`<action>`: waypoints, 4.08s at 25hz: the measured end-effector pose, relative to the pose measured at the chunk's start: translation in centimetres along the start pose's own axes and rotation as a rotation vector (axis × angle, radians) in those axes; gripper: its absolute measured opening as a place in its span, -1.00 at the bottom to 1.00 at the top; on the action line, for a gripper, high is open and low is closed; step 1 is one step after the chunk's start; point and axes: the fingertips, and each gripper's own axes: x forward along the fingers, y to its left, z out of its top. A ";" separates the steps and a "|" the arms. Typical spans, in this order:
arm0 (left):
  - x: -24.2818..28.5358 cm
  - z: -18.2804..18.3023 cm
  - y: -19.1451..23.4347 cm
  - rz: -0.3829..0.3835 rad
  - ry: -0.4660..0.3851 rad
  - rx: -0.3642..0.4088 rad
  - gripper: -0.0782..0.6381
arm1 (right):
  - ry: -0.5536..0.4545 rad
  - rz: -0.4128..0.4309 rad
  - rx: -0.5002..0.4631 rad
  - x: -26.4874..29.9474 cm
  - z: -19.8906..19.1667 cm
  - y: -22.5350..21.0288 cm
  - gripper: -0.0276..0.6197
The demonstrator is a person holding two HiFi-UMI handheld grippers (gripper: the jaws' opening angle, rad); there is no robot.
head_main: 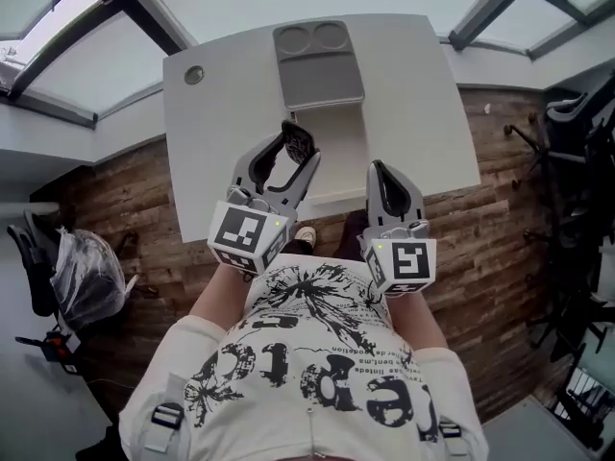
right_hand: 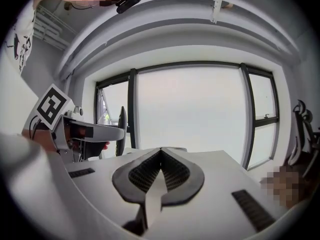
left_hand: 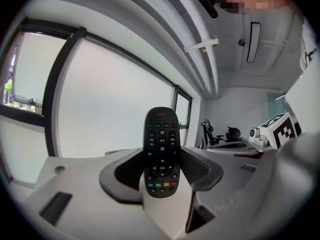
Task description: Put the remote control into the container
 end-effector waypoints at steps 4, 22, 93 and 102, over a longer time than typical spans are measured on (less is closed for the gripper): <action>1.7 0.6 1.0 0.110 -0.006 -0.020 -0.13 | -0.006 0.105 -0.021 2.9 0.8 -1.7 -0.91; 9.8 -5.0 -0.6 0.498 0.153 -0.188 -0.13 | 0.145 0.513 -0.062 11.0 -2.5 -10.2 -0.91; 12.1 -6.9 2.9 0.486 0.280 -0.211 -0.72 | 0.139 0.376 0.004 11.5 -2.5 -10.9 -0.91; 9.7 2.1 2.3 0.437 -0.026 0.002 -0.76 | -0.015 0.317 -0.088 10.4 3.5 -8.4 -0.91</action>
